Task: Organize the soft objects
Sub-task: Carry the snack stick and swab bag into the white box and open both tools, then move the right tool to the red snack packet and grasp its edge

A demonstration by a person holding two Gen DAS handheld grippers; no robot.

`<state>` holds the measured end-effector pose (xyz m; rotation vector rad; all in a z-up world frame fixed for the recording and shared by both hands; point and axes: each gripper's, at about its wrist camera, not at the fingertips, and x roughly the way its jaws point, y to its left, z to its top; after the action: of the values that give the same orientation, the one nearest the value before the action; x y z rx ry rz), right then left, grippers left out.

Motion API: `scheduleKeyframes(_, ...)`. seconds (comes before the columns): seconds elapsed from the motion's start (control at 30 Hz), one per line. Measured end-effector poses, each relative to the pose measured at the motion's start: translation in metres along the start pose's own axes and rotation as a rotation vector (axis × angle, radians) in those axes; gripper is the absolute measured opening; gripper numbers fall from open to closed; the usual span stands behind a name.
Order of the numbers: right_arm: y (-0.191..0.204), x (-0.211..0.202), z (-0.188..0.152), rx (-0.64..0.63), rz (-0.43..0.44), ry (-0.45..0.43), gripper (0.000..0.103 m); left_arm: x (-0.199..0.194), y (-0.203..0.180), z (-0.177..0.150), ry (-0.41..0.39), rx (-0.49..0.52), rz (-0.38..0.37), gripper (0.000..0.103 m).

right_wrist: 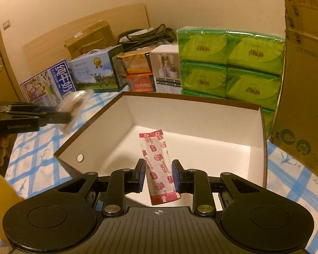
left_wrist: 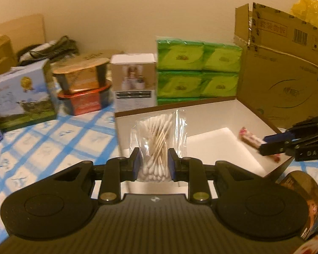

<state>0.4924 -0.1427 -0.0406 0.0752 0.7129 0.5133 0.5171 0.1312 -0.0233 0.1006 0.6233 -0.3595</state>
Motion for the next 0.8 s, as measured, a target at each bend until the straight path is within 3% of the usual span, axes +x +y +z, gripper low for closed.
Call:
scheduleKeyframes(0.17, -0.007, 0.010, 0.003, 0.029, 0.013, -0.039, 0.032, 0.019, -0.002, 0.001, 0.022, -0.005, -0.011, 0.043)
scheduleKeyframes(0.27, -0.010, 0.013, 0.005, 0.066, 0.003, -0.055, 0.060, 0.022, 0.000, -0.001, 0.039, -0.018, 0.000, 0.047)
scheduleKeyframes(0.8, -0.018, -0.006, -0.005, 0.137, 0.011, -0.044, 0.060, -0.021, 0.029, -0.022, 0.045, -0.115, 0.098, 0.049)
